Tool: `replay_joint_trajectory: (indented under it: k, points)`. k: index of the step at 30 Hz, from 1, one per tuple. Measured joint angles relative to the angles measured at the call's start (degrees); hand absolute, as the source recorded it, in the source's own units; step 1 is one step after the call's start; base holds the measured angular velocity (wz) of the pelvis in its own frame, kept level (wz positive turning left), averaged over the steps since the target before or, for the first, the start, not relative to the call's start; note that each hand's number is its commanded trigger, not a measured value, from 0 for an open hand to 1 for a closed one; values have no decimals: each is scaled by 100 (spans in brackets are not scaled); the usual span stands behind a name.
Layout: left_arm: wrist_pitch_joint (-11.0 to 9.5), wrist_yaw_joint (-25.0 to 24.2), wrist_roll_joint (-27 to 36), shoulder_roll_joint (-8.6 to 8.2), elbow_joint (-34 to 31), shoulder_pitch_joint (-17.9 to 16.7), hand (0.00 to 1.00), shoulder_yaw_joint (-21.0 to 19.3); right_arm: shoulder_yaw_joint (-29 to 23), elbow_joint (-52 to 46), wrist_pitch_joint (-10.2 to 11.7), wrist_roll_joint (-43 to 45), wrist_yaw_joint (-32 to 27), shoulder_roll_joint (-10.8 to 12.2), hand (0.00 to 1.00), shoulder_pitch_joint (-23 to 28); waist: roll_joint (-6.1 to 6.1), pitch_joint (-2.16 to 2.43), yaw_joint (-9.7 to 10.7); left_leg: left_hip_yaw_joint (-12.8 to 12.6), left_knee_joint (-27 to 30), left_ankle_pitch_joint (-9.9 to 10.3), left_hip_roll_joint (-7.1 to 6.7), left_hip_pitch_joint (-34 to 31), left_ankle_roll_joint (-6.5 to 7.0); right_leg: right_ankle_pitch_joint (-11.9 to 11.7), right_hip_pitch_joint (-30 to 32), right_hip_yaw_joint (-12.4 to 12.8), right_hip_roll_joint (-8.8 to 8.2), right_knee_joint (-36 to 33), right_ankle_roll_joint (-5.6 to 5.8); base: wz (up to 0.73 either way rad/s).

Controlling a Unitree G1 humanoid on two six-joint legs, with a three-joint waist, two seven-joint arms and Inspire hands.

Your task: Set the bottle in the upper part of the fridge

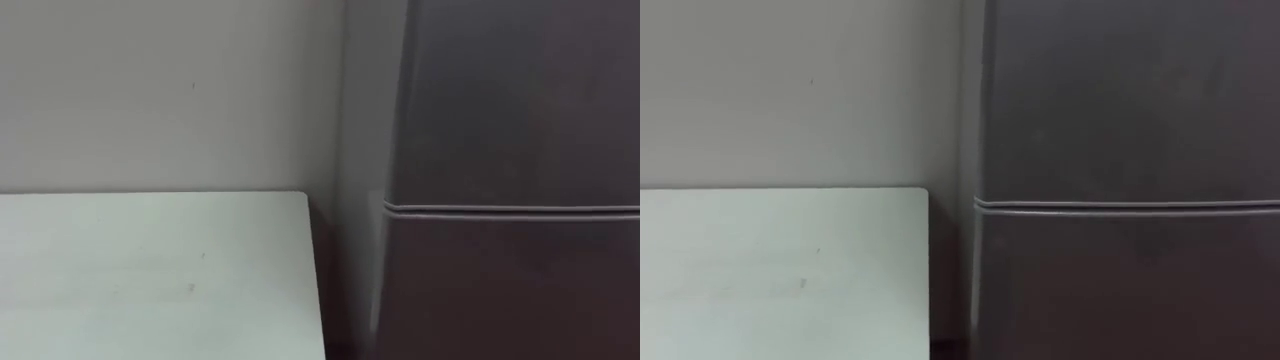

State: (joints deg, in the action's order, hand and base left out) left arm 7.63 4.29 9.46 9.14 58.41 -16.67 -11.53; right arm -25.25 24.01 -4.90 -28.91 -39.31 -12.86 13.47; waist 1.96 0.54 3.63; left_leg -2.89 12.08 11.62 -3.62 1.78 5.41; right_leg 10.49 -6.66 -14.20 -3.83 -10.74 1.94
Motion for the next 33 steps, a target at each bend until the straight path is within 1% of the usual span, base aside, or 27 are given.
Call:
replay_joint_trajectory:
  k: [1,4,5,6,7,8,9,11,13,15,16,18,19,21,24,27,31,33]
  points:
    - [-1,0,6,-11,0,-3,0,2,33,92,0,-18,25,29,0,4,-17,-1,-1,-2,0,-1,-1,3,1,0,-1,2,-1,-1,0,0]
    - [-52,4,200,-58,8,-51,0,51,423,903,68,2,234,127,0,32,-76,-11,18,8,-5,1,2,69,-1,1,-66,16,3,4,0,2]
    - [-67,2,231,-104,24,-57,0,51,616,1242,64,55,402,180,0,76,-93,-13,12,9,-7,7,3,95,-7,6,-69,47,5,8,7,0]
    - [-82,-4,237,-163,74,-65,0,50,738,1496,57,54,596,254,0,127,-108,-13,-23,-3,-8,20,3,102,-29,8,-64,124,10,7,9,-4]
    - [-92,-10,239,-188,117,-58,0,52,798,1639,54,54,692,277,0,130,-110,-13,-50,-8,-7,19,2,103,-29,8,-64,160,13,9,9,-6]
    - [-93,-35,236,-217,158,-63,0,59,835,1875,46,50,884,352,0,143,-151,-33,-49,-9,-6,19,0,102,-30,9,-62,164,12,9,8,-4]
    - [-93,-57,226,-225,175,-78,0,60,872,2112,40,54,1081,395,0,150,-130,-19,-52,-9,-3,18,-5,100,-31,25,-57,149,7,7,5,0]
    - [-99,-75,216,-219,174,-91,0,64,1086,2478,36,79,1356,390,0,148,-146,-36,-75,-10,29,25,-19,82,-33,84,-47,142,-10,18,-5,0]
    - [-107,-108,216,-211,171,-104,0,139,1331,2713,34,165,1669,392,0,151,-146,-37,-86,-6,64,32,-20,72,-27,121,-36,137,-19,21,-5,0]
    - [-123,-185,204,-204,171,-106,0,240,1628,2940,37,400,2136,405,0,131,-146,-37,-99,-7,59,22,-21,72,-15,128,-38,131,-14,23,-7,0]
    - [-125,-214,204,-205,171,-102,0,241,1688,2963,37,524,2243,416,0,137,-147,-38,-101,-7,59,21,-21,71,-16,129,-39,131,-13,20,-6,0]
    - [-135,-234,219,-207,183,-73,0,299,1909,2970,36,818,2643,446,0,121,-150,-39,-124,-7,59,21,-22,60,-16,142,-38,130,-13,29,0,0]
    - [-137,-226,220,-203,184,-55,0,328,1991,2962,37,874,2724,447,0,119,-148,-39,-137,-7,59,22,-22,58,-17,144,-37,128,-12,33,0,0]
    - [-146,-208,218,-188,199,18,0,503,2328,2952,36,1051,3030,449,0,99,-146,-38,-220,1,56,25,-21,28,-17,142,-36,98,-9,77,-1,4]
    - [-174,-206,207,-178,223,145,0,619,2639,2956,36,1437,3342,459,0,-2,-151,-36,-274,30,46,26,-26,-14,-17,135,-35,51,-4,104,1,9]
    - [-174,-209,214,-185,232,179,0,624,2815,2981,38,1487,3603,461,0,-108,-153,-39,-296,46,14,25,-25,-9,-19,133,-64,15,-3,108,-1,3]
    - [-175,-199,216,-179,232,249,0,726,2909,2991,36,1552,3877,463,0,-169,-159,-44,-312,67,-27,28,-22,-13,-26,131,-63,-8,1,98,-3,3]
    - [-175,-200,217,-180,233,260,0,728,2912,3009,31,1549,4013,463,0,-157,-160,-50,-352,68,-36,28,-22,-12,-27,130,-65,-10,2,100,-4,0]
